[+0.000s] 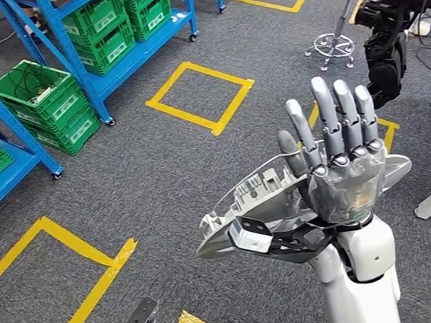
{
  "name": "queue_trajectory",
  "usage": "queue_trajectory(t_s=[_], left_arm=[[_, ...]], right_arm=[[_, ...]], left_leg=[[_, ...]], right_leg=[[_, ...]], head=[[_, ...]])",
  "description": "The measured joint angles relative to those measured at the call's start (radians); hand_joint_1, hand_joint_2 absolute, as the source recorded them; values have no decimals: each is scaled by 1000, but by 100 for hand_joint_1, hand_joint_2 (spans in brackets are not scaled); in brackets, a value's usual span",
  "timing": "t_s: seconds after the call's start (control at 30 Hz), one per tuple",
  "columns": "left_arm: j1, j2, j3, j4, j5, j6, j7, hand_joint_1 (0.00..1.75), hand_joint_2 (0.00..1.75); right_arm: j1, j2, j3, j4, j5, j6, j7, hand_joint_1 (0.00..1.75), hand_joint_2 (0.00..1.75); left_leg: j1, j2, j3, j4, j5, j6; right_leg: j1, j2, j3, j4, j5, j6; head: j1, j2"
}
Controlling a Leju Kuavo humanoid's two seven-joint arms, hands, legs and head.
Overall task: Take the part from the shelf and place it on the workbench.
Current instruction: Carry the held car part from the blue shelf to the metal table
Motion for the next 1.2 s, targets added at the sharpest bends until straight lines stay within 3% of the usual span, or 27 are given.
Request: queue_trajectory(t_s=[0.07, 0.1, 0.13, 0.2, 0.27, 0.33, 0.37, 0.4, 0.47, 0.53, 0.57, 0.6, 0.63, 0.7, 0.77, 0.83, 0.9, 0.93, 1.0, 1.03, 1.1, 1.13, 1.17, 1.2], left_arm=[[2, -1, 0, 0, -1, -1, 0, 0, 0], [3, -1, 0, 0, -3, -1, 0, 0, 0], [3, -1, -1, 0, -5, -1, 0, 0, 0], [-1, -3, -3, 0, -11, -4, 0, 0, 0], [-4, -5, -6, 0, -16, -6, 0, 0, 0], [-4, -6, -8, 0, -19, -7, 0, 0, 0], [-5, -7, -10, 0, -19, -8, 0, 0, 0], [-5, -8, -11, 0, -20, -8, 0, 0, 0], [-7, -10, -14, 0, -20, -8, 0, 0, 0], [-4, -10, -15, 0, -20, -8, -1, 0, 0], [-1, -9, -16, 0, -20, -8, -1, 0, 0], [1, -9, -16, 0, -20, -8, -1, 0, 0], [3, -9, -16, 0, -20, -8, -1, 0, 0], [3, -9, -17, 0, -20, -8, -1, 0, 0], [2, -8, -18, 0, -20, -8, -1, 0, 0], [1, -7, -18, 0, -20, -7, -1, 0, 0], [0, -8, -20, 0, -20, -6, -2, 0, 0], [-1, -9, -20, 0, -21, -5, -3, 0, 0], [-2, -12, -21, 0, -22, -2, -5, 0, 0], [-1, -11, -21, 0, -22, -1, -6, 0, 0], [3, -10, -21, 0, -23, 2, -6, 0, 0], [4, -9, -21, 0, -23, 2, -6, 0, 0], [3, -8, -21, 0, -23, 3, -6, 0, 0], [2, -8, -21, 0, -23, 4, -7, 0, 0]], right_arm=[[2, -1, 0, 0, 0, 0, 0, 0, 175], [4, -2, -1, 0, 0, 0, 0, 0, 175], [5, -3, -1, 0, 0, 0, 0, 0, 175], [6, -4, -1, 0, 0, 0, 0, 0, 175], [5, -4, -1, 0, 0, 0, -1, 0, 175], [6, -4, -2, 0, 0, 0, -1, 0, 175], [6, -4, -2, 0, 0, 0, -1, 0, 175], [6, -4, -3, 0, 0, 0, -2, 0, 175], [5, -5, -4, 0, 0, 0, -2, 0, 175], [5, -5, -4, 0, 0, 0, -3, 0, 175], [6, -5, -5, 0, 0, 0, -3, 0, 175], [7, -5, -5, 0, 0, 0, -4, 0, 175], [7, -5, -5, 1, 0, 0, -4, 0, 175], [8, -5, -5, 1, 0, 0, -4, 0, 175], [7, -5, -5, 1, 0, 0, -4, 0, 175], [7, -5, -5, 1, 0, 0, -3, 0, 175], [8, -5, -5, 1, 0, 0, -3, 0, 175], [8, -5, -5, 1, 0, -1, -2, 0, 175], [5, -5, -5, 1, 0, -1, -1, 0, 175], [4, -5, -5, 1, 0, -1, 0, 0, 175], [5, -6, -5, 1, 0, -1, 0, 0, 175], [5, -6, -5, 2, 0, -1, 0, 0, 175], [5, -6, -5, 2, 0, -1, 0, 0, 175], [5, -7, -5, 2, 0, -1, -1, 0, 175]], left_leg=[[-3, 31, -1, 1, 0, 3], [-4, 47, -1, 1, -1, 3], [-5, 62, -2, 1, -1, 3], [-5, 86, 0, 2, -3, 1], [-11, 104, 0, 4, -5, -5], [-15, 120, 1, 5, -6, -14], [-16, 129, 2, 5, -6, -18], [-14, 130, 2, 6, -9, -24], [-9, 96, -9, 41, -40, -34], [-7, 49, -53, 152, -104, -39], [-6, 41, -82, 219, -133, -40], [-6, 37, -103, 267, -146, -41], [-6, 35, -111, 283, -141, -41], [-5, 25, -75, 203, -78, -38], [0, -14, -18, 78, -25, -33], [1, -40, 4, 24, -19, -29], [0, -26, 4, 16, -18, -22], [0, -16, 5, 12, -14, -16], [2, 7, 6, 4, -9, -4], [1, 19, 6, 4, -8, 0], [-2, 46, 5, 4, -9, 2], [-2, 60, 5, 5, -10, 2], [-2, 72, 5, 5, -10, 1], [-2, 81, 6, 5, -12, 0]], right_leg=[[-1, -31, -57, 125, -54, 5], [-1, -36, -74, 165, -64, 7], [-1, -39, -73, 169, -56, 7], [0, -57, -13, 68, -3, 5], [8, -98, 60, -56, 31, -6], [16, -112, 82, -96, 32, -19], [16, -99, 80, -97, 35, -24], [14, -89, 79, -99, 38, -30], [8, -69, 80, -104, 45, -41], [6, -48, 81, -106, 48, -47], [6, -36, 81, -106, 48, -48], [7, -22, 80, -105, 49, -49], [7, -8, 80, -104, 49, -49], [6, 20, 81, -100, 49, -48], [6, 45, 78, -94, 49, -44], [5, 65, 67, -89, 53, -33], [1, 78, 56, -90, 58, -20], [1, 68, 49, -86, 54, -15], [2, 20, 16, -25, 16, -7], [3, -8, -12, 34, -15, -3], [0, -31, -68, 156, -63, 3], [-1, -35, -80, 183, -65, 4], [-2, -40, -72, 171, -50, 5], [-3, -45, -44, 120, -20, 5]], head=[[4, 0], [4, 0], [4, 0], [4, 0], [3, 0], [2, 0], [1, 0], [2, 0], [-1, 0], [-5, 0], [-6, 0], [-6, 0], [-6, 0], [-7, 0], [-6, 0], [-5, 0], [-6, 0], [-5, 0], [3, 0], [7, 0], [9, 0], [9, 0], [10, 0], [9, 0]])
